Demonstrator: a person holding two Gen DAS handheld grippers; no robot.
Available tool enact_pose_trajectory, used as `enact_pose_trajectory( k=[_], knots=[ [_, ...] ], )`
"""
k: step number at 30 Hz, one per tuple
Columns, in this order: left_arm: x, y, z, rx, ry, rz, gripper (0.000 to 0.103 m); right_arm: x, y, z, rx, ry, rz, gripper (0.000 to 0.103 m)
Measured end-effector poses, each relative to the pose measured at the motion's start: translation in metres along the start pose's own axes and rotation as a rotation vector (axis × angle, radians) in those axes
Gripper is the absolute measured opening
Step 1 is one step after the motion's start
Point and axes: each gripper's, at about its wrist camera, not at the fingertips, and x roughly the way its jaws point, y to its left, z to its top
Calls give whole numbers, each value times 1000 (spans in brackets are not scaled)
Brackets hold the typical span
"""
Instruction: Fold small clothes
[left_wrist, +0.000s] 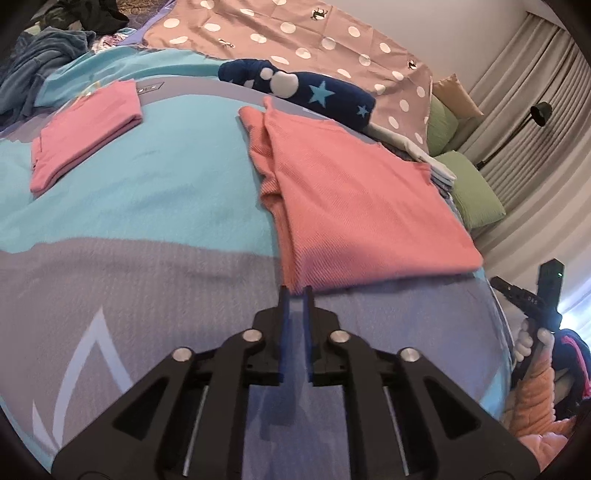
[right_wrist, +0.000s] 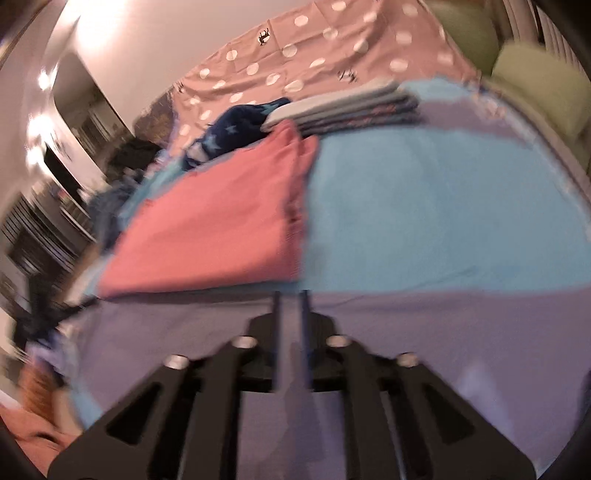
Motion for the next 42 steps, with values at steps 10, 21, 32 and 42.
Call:
enact_pose_trajectory(
  k=[10,21,32,42],
  knots=[
    [27,9,-8,-282,-20,-274,59,52,-18,11,431,-9,186,55],
    [44,29,25,-441,-97,-340,3,49,-15,23,486,-88,113,4],
    [-89,-7,-25,-187,-93,-266,3,-53,36,-65,326,-25,87,3],
    [-93,15,-22,-81,-105,66,39,-89,26,-79,224,-70,-131,31]
  ],
)
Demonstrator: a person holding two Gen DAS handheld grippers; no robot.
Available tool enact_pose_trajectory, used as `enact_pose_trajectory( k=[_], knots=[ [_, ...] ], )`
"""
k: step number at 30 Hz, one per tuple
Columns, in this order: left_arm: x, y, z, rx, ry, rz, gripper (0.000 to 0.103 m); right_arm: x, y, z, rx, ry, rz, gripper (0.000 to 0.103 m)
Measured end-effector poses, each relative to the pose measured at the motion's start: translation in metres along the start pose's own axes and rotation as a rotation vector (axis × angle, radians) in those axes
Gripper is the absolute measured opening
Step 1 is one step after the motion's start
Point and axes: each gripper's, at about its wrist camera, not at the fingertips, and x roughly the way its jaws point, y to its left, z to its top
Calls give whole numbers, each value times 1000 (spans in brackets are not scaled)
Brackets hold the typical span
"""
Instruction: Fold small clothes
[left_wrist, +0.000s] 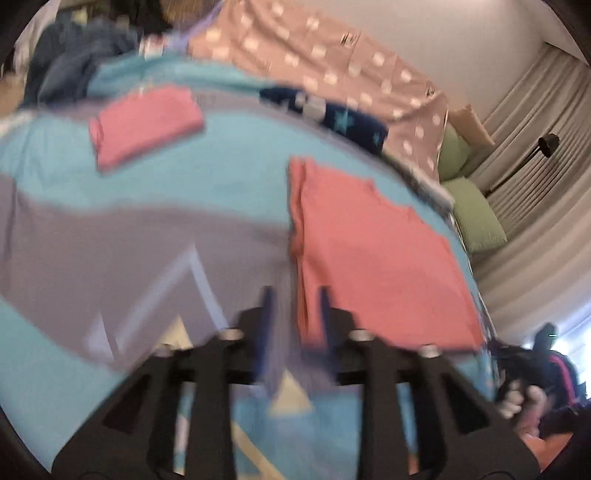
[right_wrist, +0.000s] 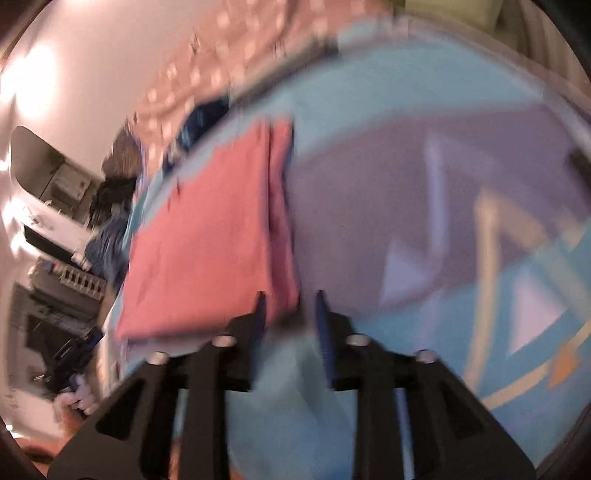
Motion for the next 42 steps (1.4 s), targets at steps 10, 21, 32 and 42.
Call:
enact_pose_trajectory(
  k=[10,21,32,42],
  knots=[
    [109,-33,82,136,32,-48,47,91,41,98,-202,8,53,31],
    [167,-41,109,221,87,-45,47,164,45,136,-183,93,15,31],
    [183,-30,113,240,82,-45,26,184,49,142,-186,113,15,31],
    [155,-43,118,292,-39,-76,6,148,68,146,-221,-7,30,3]
  ],
)
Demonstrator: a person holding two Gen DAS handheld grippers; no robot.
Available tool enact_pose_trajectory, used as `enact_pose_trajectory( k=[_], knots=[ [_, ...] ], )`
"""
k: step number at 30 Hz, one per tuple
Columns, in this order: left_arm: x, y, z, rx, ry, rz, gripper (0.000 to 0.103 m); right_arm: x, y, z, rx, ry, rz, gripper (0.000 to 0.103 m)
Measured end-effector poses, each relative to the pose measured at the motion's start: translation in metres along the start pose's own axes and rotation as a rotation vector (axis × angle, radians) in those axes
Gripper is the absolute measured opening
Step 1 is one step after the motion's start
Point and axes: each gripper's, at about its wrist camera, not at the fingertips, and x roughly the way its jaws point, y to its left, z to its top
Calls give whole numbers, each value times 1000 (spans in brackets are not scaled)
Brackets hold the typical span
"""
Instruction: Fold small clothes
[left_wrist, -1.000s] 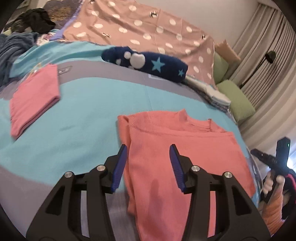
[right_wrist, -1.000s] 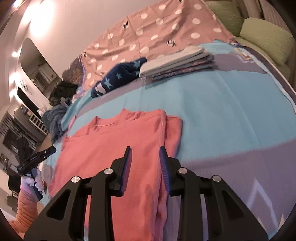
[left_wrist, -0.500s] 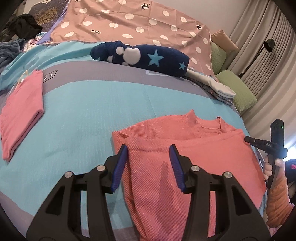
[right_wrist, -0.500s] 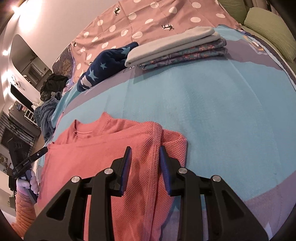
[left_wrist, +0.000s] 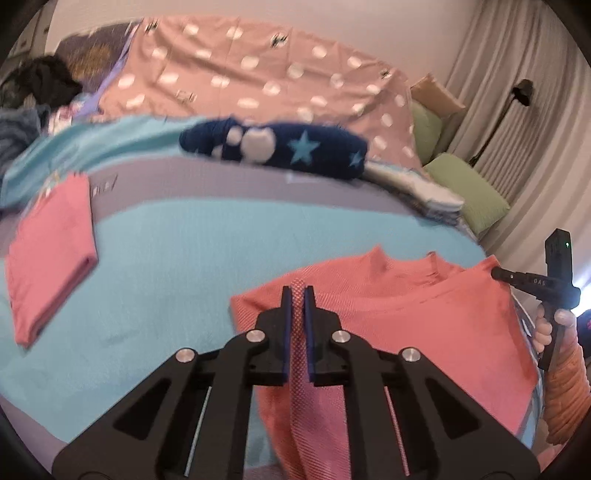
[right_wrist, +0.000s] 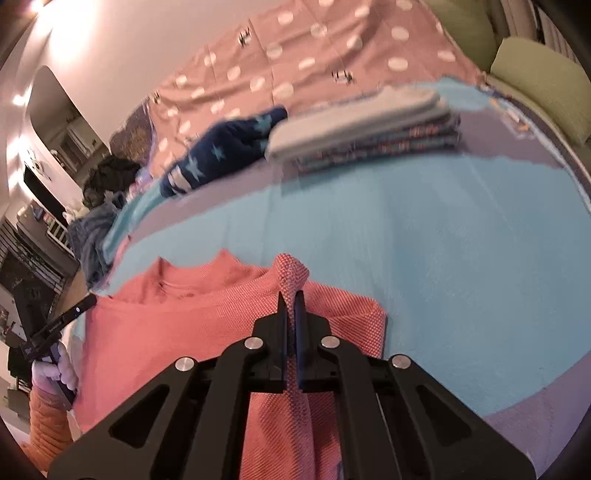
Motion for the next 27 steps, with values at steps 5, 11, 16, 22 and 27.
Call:
enact_pose_trajectory(
  k=[5,11,16,22,27],
  knots=[
    [-30,-21,22,60,-104,-29,6,-41,12,12,-45,-110,14,3],
    [5,-22,53,101,-114,4,6,-10,-11,31,-29,-97,-82,5],
    [76,4,39,66,80,81,9,27,-35,13,37,48,-176,16],
    [25,17,24,21,16,102,38,-17,-32,-14,12,0,-172,21],
    [-62,15,-17,-33,-46,38,42,-60,-20,-44,-13,-24,-94,31]
  ],
)
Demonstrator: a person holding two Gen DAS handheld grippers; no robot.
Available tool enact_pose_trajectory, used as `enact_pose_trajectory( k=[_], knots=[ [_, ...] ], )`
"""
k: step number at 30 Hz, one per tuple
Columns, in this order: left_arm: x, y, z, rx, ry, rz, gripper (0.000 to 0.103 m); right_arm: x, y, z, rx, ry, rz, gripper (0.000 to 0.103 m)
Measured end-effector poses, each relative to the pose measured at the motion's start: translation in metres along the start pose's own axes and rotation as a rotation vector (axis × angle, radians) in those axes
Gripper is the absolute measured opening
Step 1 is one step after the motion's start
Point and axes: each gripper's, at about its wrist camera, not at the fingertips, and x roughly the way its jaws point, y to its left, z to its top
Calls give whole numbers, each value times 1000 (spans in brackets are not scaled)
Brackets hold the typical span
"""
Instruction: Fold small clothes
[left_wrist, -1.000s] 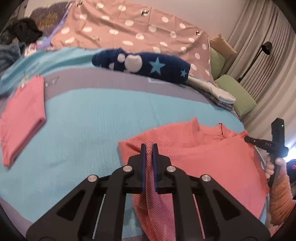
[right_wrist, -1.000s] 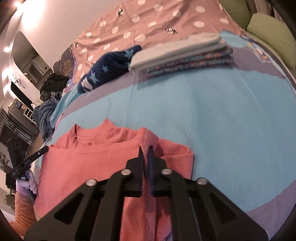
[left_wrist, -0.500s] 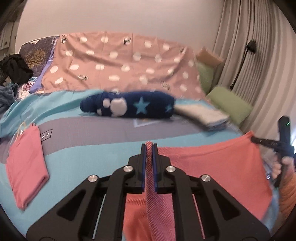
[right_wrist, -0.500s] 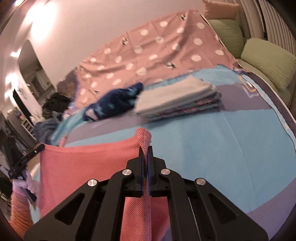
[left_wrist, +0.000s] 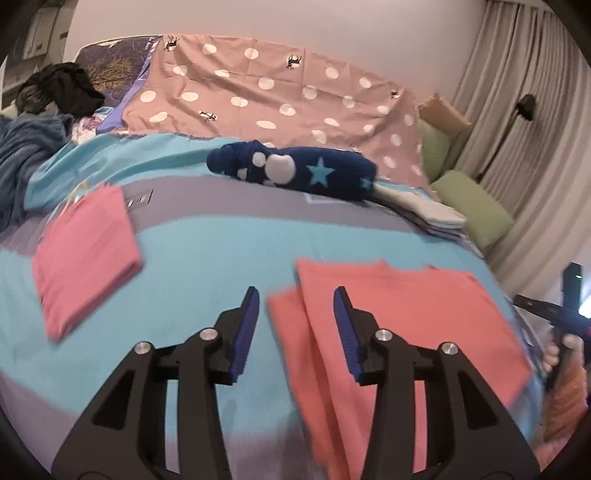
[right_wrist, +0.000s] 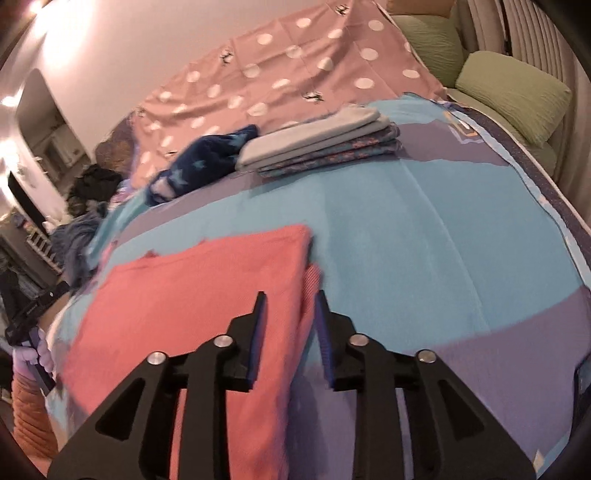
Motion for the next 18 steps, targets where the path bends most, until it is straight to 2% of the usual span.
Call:
enact_pose_trajectory(
  k=[4,7,12,16,17,18],
  knots=[
    [-41,-6,-55,-21,60,-69,42,-14,5,-29,-17,42,-13,34],
    [-49,-10,-84,-23,121,-124,42,-16,3,-44,26,79,0,34],
    [-35,-13,-106,-46,196,-185,40,-29,12,-69,22,101,17,34],
    [-23,-6,-117,-134,219,-295,39,-40,12,-91,8,127,2,34],
    [-21,-4,-119,-162,216,-316,38,-43,12,-98,2,132,0,36],
    [-19,-1,-121,-184,214,-329,29,-45,11,-104,2,137,1,38]
  ],
)
